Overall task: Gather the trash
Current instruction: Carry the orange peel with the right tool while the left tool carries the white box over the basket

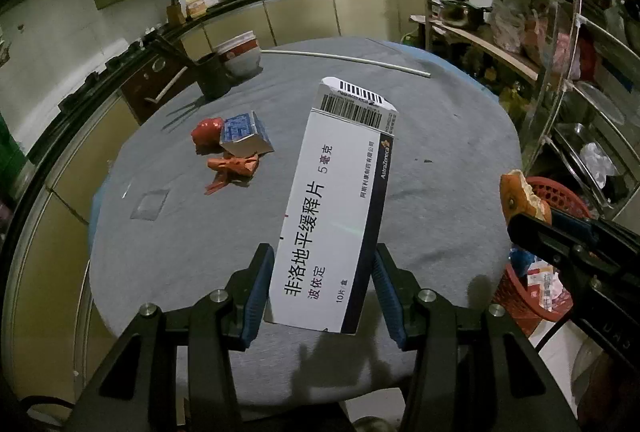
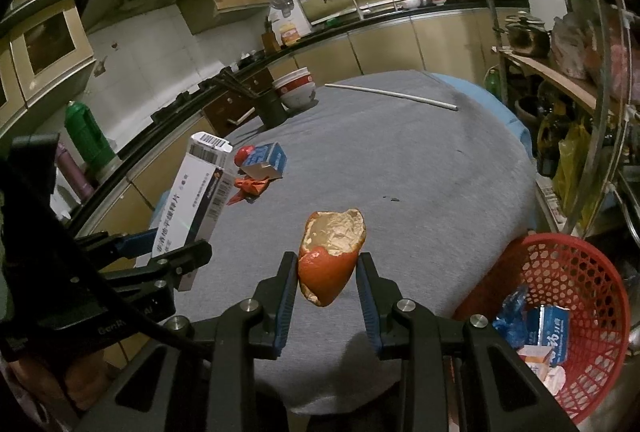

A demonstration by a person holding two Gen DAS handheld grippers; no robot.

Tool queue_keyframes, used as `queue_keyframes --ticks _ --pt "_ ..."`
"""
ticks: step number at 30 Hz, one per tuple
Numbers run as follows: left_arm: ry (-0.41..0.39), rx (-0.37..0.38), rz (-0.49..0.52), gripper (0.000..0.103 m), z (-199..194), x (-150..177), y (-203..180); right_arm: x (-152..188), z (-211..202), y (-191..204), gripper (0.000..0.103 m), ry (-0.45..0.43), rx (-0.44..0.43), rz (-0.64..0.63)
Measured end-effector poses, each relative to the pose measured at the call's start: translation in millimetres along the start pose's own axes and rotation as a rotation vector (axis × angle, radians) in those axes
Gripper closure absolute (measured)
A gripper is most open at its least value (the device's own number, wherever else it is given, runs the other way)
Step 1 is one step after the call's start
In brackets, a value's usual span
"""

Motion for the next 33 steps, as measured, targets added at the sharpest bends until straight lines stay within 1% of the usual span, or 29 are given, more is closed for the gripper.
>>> queue_keyframes --ticks 18,33 --pt "-0.006 0.004 0.048 0.052 -4 -2 -20 2 -13 -20 0.071 -0.022 0.010 0.040" --pt "-0.017 0.018 0.112 0.052 -7 -6 -49 7 -26 -43 0.071 -0.043 0.033 0.091"
Point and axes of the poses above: each gripper's, at about its wrist camera, not at the fingertips, and z roughly the way its jaws point, y to its left, x to its underside, the point moved 7 cm from there along z, roughly the way its jaws point, and after that the axes turned 9 degrees about -x, right-handed, at the moved point
